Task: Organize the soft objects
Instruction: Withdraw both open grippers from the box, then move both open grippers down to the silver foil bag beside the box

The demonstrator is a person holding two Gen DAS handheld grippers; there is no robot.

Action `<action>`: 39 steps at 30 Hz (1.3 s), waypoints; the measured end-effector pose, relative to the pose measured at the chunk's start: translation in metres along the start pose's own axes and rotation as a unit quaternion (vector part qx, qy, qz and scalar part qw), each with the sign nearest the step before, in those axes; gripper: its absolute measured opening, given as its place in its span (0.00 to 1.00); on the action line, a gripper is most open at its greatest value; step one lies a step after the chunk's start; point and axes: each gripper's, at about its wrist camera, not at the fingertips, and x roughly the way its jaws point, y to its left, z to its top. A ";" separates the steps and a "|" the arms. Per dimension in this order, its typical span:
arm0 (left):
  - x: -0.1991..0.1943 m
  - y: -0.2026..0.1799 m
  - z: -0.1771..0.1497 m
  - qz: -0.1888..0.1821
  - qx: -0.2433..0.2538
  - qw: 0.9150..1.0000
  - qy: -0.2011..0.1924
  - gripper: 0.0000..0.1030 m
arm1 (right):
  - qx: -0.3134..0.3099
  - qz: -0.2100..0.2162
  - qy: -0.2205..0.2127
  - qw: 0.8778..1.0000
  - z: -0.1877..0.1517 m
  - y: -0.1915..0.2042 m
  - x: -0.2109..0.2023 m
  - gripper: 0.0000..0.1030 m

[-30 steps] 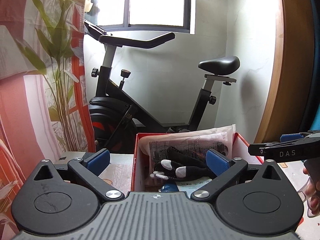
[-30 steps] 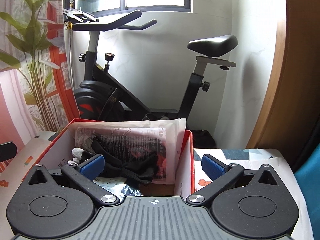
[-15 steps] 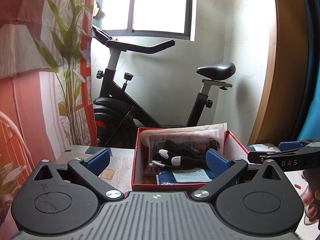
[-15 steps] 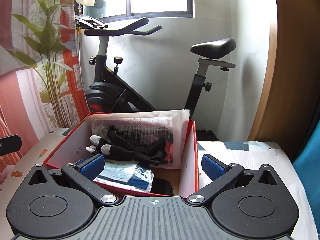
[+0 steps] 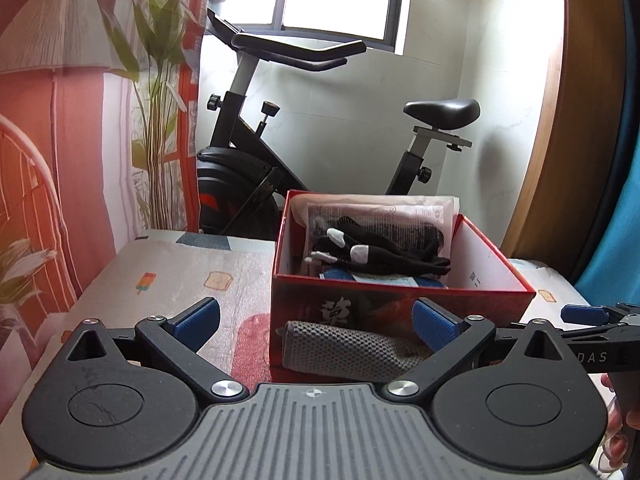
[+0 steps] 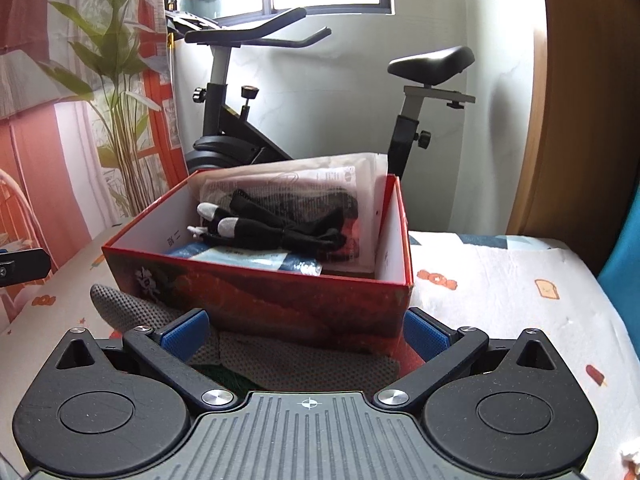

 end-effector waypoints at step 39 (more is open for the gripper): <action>0.061 0.010 -0.105 -0.021 -0.017 0.989 0.148 0.77 | -0.020 0.074 0.079 0.994 -0.111 0.021 0.052 0.95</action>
